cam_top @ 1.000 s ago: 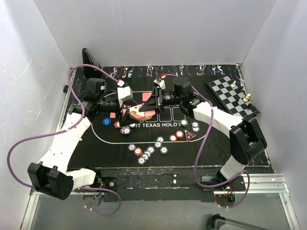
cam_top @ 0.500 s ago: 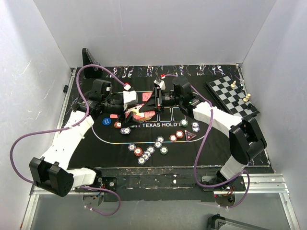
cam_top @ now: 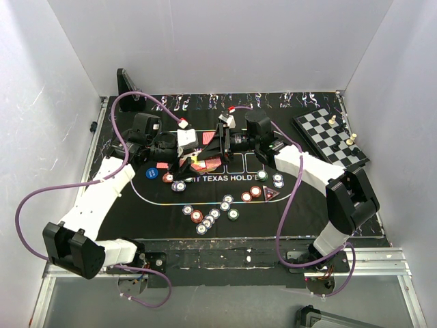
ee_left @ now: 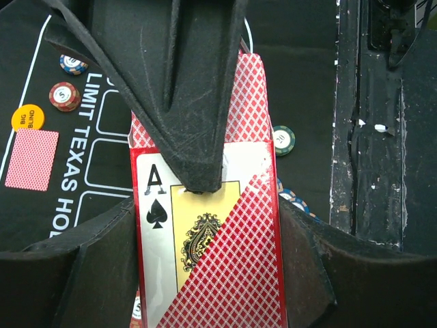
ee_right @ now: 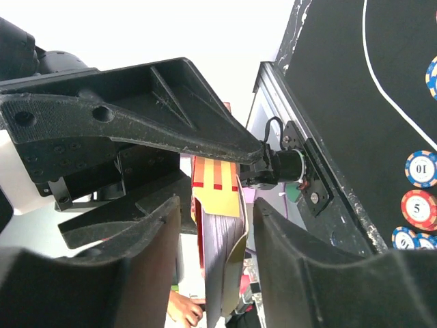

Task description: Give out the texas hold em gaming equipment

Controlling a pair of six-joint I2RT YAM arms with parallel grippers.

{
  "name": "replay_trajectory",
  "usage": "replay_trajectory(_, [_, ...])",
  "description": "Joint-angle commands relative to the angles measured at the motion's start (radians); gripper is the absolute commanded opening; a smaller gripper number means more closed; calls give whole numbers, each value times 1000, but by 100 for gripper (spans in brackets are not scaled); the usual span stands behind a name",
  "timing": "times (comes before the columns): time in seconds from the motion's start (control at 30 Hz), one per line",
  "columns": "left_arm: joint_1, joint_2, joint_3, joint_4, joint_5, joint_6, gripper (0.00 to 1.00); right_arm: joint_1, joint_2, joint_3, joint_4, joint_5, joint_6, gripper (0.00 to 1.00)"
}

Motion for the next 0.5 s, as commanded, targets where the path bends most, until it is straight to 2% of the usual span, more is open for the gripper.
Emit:
replay_trajectory(0.0, [-8, -36, 10, 18, -5, -31, 16, -13, -19, 41, -40, -27, -60, 63])
replay_trajectory(0.1, [-9, -55, -7, 15, -5, -31, 14, -27, -51, 33, -90, -30, -101, 73])
replay_trajectory(0.23, [-8, -59, -8, 10, 0, -39, 11, -30, -68, 41, -173, -24, -162, 75])
replay_trajectory(0.47, [-8, -56, -10, -2, 6, -31, 3, -37, -72, 10, -152, -33, -150, 58])
